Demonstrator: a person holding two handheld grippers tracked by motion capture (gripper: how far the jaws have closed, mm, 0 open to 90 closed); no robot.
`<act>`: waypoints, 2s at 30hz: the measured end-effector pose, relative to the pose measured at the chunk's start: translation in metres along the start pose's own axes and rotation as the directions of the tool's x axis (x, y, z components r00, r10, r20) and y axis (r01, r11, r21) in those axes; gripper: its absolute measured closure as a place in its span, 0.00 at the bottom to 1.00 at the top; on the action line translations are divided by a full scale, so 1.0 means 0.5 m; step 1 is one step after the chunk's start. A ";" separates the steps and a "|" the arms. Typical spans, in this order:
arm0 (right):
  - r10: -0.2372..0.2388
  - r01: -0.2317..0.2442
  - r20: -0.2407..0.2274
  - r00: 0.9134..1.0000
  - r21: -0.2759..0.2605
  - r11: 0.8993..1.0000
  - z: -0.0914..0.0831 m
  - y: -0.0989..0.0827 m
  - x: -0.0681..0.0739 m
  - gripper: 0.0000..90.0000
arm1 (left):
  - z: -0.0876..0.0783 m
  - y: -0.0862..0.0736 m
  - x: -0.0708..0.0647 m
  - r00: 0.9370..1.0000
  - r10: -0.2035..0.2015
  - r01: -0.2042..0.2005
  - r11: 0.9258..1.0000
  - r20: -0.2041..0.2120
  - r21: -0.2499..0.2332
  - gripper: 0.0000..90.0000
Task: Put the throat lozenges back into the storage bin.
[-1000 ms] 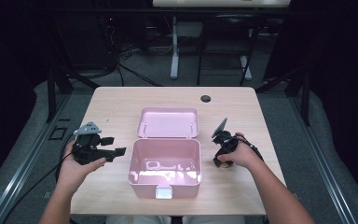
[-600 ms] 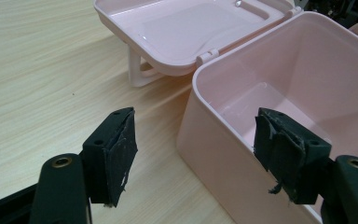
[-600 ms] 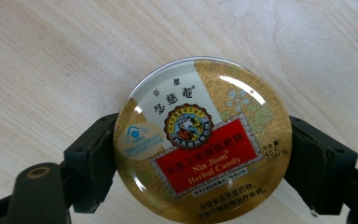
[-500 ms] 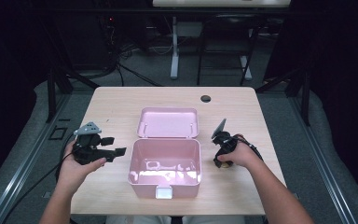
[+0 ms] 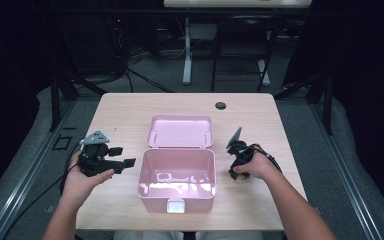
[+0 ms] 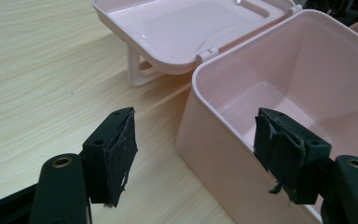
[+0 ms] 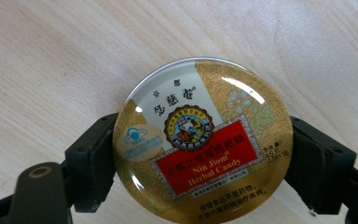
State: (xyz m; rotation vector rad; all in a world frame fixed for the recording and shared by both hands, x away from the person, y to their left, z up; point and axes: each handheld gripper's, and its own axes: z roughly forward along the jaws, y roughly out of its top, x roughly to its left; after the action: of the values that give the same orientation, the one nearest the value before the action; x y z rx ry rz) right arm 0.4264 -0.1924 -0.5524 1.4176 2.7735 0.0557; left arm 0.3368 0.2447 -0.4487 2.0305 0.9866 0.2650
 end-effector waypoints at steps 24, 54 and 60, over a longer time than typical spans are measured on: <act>-0.042 0.042 -0.017 0.999 -0.002 0.999 -0.014 -0.004 0.005 0.22 | 0.001 0.000 0.002 1.000 0.000 0.000 1.000 0.001 0.003 0.33; -0.444 0.444 -0.030 0.895 -0.009 0.896 -0.102 -0.041 0.061 0.22 | 0.003 -0.001 0.001 1.000 -0.001 0.001 1.000 -0.001 0.003 0.33; -0.502 0.502 -0.026 0.864 -0.010 0.865 -0.127 -0.046 0.082 0.22 | 0.004 -0.002 0.002 1.000 0.000 0.000 1.000 0.000 0.004 0.33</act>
State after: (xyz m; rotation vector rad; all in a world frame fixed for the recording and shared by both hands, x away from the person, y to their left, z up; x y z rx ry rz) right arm 0.3812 -0.1741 -0.4901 0.6500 3.0617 0.0669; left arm 0.3378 0.2445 -0.4506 2.0343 0.9887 0.2631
